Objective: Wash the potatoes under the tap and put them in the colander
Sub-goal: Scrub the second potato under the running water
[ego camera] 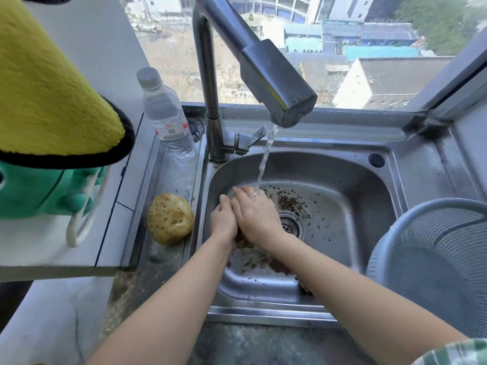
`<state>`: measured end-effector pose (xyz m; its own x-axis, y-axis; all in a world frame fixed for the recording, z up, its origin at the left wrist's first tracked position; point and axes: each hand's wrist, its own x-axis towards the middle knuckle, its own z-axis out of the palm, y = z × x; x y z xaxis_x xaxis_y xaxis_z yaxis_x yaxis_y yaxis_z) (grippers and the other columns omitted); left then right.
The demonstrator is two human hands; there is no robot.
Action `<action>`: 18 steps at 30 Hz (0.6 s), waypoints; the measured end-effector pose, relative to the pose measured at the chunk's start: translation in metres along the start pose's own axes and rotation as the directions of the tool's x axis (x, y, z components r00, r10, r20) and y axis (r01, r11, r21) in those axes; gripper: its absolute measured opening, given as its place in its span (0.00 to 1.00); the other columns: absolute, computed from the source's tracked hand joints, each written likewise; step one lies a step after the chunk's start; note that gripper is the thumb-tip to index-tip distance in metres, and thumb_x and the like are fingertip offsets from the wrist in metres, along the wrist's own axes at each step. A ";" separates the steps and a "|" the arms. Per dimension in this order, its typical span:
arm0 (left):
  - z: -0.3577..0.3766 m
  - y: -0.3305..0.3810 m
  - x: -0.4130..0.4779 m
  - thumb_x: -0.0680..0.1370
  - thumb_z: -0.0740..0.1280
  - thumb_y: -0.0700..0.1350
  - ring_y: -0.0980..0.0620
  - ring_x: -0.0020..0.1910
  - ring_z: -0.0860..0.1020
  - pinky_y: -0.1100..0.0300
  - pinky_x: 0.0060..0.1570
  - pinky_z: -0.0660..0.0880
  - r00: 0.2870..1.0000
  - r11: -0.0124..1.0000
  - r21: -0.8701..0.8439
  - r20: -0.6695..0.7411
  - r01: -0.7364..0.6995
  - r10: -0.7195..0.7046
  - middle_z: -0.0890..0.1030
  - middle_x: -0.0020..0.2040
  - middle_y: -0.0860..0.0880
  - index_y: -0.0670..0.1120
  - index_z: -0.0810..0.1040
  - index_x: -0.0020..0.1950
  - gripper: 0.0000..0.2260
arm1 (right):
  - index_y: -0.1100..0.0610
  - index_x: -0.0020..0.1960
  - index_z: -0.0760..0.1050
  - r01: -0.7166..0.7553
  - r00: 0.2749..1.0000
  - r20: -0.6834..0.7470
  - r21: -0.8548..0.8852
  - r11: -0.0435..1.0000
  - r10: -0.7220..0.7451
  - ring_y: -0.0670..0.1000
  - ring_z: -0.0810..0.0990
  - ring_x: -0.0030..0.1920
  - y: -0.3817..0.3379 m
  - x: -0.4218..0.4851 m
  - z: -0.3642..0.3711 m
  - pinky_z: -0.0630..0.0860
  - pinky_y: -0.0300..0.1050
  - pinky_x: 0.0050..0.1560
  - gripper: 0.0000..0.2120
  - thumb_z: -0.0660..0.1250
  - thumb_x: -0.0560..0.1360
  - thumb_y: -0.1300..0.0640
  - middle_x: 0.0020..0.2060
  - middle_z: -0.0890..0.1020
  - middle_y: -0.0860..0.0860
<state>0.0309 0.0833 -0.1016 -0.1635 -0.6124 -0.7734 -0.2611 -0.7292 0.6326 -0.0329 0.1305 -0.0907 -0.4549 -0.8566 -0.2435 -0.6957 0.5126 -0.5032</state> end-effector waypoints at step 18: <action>0.008 -0.015 0.024 0.72 0.46 0.65 0.38 0.61 0.78 0.41 0.64 0.74 0.996 0.980 0.187 -0.053 -0.063 0.074 0.80 0.62 0.40 0.43 0.76 0.67 0.37 | 0.63 0.54 0.78 -0.330 0.944 0.109 0.293 0.897 0.312 0.62 0.76 0.60 0.023 0.027 -0.010 0.69 0.49 0.54 0.19 0.50 0.83 0.56 0.59 0.80 0.63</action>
<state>0.0228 0.0821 -0.1294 -0.1322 -0.6799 -0.7213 -0.4232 -0.6193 0.6613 -0.0670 0.1192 -0.1002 -0.5859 -0.6552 -0.4769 -0.3113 0.7253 -0.6140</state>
